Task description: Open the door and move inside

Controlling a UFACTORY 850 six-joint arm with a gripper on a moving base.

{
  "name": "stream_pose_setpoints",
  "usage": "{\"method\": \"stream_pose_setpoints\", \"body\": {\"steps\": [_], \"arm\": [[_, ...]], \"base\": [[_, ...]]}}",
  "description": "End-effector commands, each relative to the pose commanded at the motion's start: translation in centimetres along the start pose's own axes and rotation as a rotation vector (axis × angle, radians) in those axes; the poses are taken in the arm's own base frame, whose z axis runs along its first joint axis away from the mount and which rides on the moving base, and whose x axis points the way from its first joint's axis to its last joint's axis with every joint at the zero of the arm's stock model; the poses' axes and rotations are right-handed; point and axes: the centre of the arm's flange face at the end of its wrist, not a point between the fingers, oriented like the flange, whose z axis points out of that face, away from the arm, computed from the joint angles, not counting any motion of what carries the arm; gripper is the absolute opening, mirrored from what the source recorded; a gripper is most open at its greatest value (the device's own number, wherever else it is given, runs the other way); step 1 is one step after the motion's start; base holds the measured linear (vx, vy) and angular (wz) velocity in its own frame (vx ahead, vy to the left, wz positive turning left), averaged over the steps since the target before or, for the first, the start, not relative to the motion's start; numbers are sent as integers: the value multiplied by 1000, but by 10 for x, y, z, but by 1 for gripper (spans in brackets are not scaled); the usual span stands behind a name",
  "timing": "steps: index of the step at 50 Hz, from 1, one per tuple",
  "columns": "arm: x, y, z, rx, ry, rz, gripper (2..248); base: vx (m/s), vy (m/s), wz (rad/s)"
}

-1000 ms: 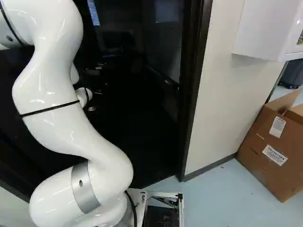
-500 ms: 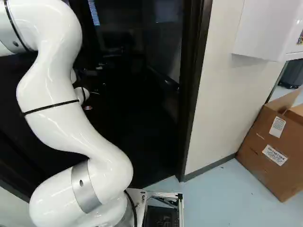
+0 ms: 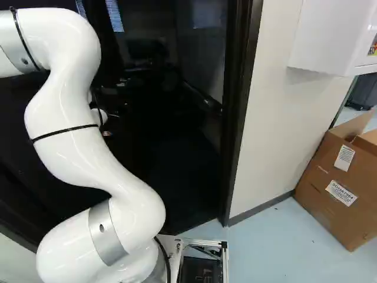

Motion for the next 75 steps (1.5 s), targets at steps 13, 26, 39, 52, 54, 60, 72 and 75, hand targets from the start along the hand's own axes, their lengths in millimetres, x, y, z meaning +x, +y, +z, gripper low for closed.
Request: {"method": "stream_pose_setpoints", "body": {"steps": [13,26,39,52,54,60,72,75], "arm": [[-5,-15,13,18,8,3,247],[-9,-30,26,36,18,7,247],[-15,-46,40,63,28,6,247],[-20,-64,52,106,40,-7,247],[-21,-67,53,114,42,-9,247],[-24,-76,59,136,48,-16,247],[-29,-92,69,182,60,-32,247],[-30,-96,71,194,63,-36,247]], "base": [[0,0,0],[0,0,0],[0,0,0],[0,0,0],[0,0,0],[0,0,0],[0,0,0],[0,0,0]]}}
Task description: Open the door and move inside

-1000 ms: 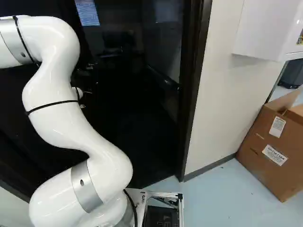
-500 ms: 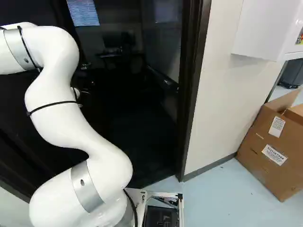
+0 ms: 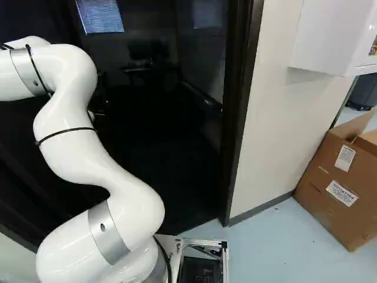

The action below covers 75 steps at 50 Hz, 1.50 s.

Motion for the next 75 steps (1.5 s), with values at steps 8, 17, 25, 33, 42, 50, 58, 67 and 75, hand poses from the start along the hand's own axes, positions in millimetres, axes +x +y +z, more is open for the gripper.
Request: {"method": "stream_pose_setpoints", "body": {"steps": [8,17,25,33,42,50,58,67,75], "arm": [[-3,-8,7,30,8,-11,247],[-6,-17,13,64,14,-27,247],[-9,-24,18,98,20,-42,247],[-12,-33,22,133,26,-58,247],[-16,-44,27,172,34,-76,247],[-19,-53,32,202,42,-88,247],[-23,-61,37,220,50,-91,247],[-28,-71,44,235,61,-90,247],[-32,-81,51,246,73,-87,247]], "base": [[0,0,0],[0,0,0],[0,0,0],[0,0,0],[0,0,0],[0,0,0],[0,0,0],[0,0,0],[0,0,0]]}}
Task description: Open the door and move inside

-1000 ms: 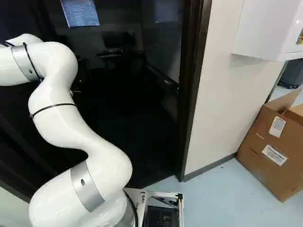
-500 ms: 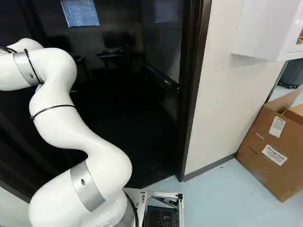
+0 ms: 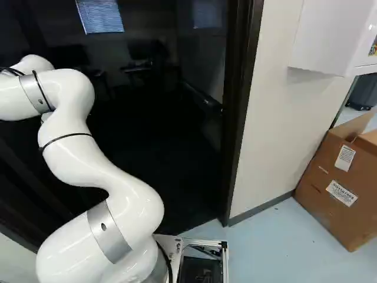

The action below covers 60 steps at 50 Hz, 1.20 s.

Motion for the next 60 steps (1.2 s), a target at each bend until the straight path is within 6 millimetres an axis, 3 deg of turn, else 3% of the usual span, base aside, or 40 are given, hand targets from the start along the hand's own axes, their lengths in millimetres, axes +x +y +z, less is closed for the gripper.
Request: {"method": "stream_pose_setpoints", "body": {"steps": [12,23,60], "arm": [[-5,-9,9,22,14,-4,247],[-3,-7,5,20,8,-6,247],[24,33,-56,-121,-68,41,247]], "base": [[0,0,0],[0,0,0],[0,0,0]]}}
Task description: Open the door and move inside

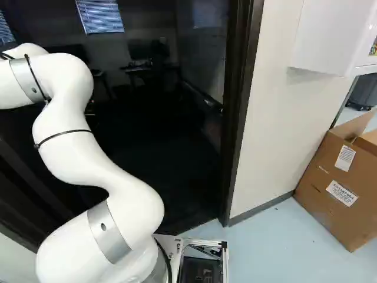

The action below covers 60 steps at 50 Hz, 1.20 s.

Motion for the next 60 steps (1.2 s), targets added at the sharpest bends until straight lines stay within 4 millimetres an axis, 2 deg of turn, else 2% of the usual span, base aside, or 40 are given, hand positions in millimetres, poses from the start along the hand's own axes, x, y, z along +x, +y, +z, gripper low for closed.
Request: {"method": "stream_pose_setpoints", "body": {"steps": [34,60], "arm": [[18,50,-52,-186,-45,71,247],[29,81,-87,-237,-68,67,247]], "base": [[0,0,0],[0,0,0]]}}
